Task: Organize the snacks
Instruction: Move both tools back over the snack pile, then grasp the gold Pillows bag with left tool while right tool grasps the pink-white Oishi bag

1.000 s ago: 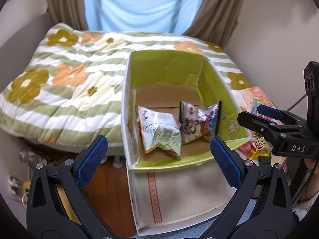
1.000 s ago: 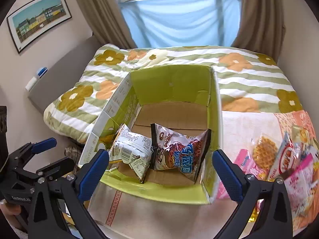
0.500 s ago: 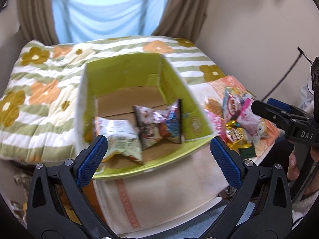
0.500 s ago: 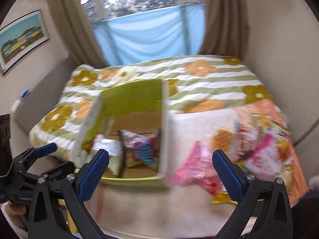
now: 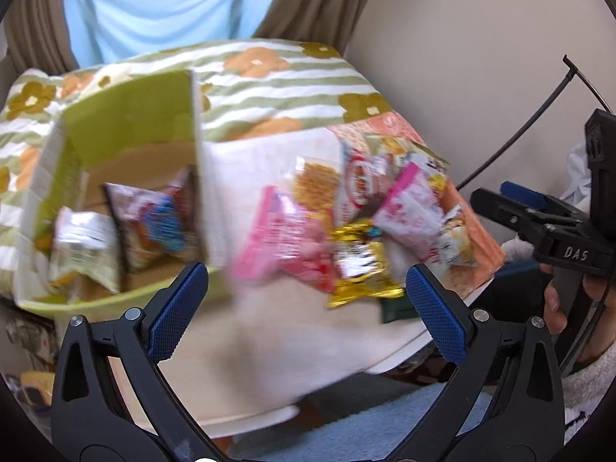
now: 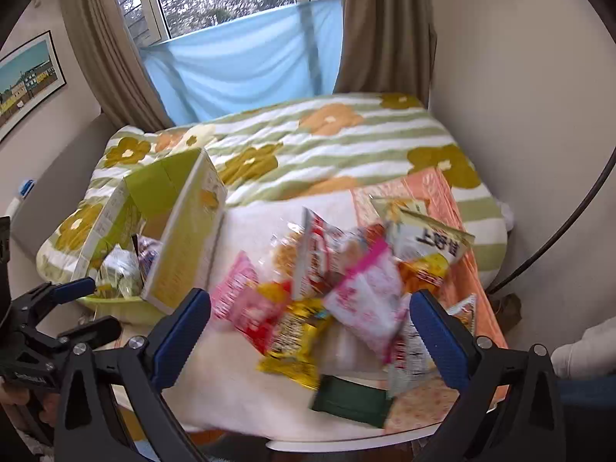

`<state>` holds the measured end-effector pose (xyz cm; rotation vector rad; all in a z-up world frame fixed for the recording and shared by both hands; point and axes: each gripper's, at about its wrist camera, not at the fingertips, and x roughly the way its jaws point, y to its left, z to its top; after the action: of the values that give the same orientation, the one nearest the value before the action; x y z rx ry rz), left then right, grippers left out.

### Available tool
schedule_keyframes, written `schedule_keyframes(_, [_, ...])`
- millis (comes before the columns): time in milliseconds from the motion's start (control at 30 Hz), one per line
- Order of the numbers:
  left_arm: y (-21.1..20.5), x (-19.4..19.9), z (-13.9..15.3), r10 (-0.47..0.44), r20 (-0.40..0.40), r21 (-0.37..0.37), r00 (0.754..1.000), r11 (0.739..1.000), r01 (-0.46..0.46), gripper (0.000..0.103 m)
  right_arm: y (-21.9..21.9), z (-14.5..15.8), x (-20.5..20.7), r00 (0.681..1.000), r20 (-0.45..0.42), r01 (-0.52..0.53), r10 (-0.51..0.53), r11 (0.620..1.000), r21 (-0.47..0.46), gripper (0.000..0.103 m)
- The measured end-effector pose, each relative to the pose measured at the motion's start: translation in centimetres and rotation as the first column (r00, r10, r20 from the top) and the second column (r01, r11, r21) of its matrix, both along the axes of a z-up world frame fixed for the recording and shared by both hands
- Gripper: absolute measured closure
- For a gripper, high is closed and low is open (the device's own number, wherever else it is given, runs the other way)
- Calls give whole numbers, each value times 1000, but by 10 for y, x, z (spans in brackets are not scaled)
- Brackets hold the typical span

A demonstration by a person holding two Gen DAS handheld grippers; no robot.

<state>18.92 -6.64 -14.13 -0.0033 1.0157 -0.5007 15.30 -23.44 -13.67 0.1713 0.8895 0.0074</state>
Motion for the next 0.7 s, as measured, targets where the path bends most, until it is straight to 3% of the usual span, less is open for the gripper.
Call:
schedule_keyframes(300, [-81,-2,-39,22,-130,-34,991,999,-27,2,-71,-28,10,990,-50,-129,130,991,38,0])
schedule_keyframes(433, [-99,9,-64,19,-175,-8,984,1000,-21,15,-86,-47,16,984,-64,-164,168,985,57,0])
schedule_keyframes(600, [-116,24,-100,4,-250,14,968,1000,0,19,-90,-73,27,977,-98,-178,188,979,102,0])
schedule_keyframes(700, [-123,31,-115,-4,-267,39,964,999,15,30,-91,-86,35,974,-113,-182,196,975,130,0])
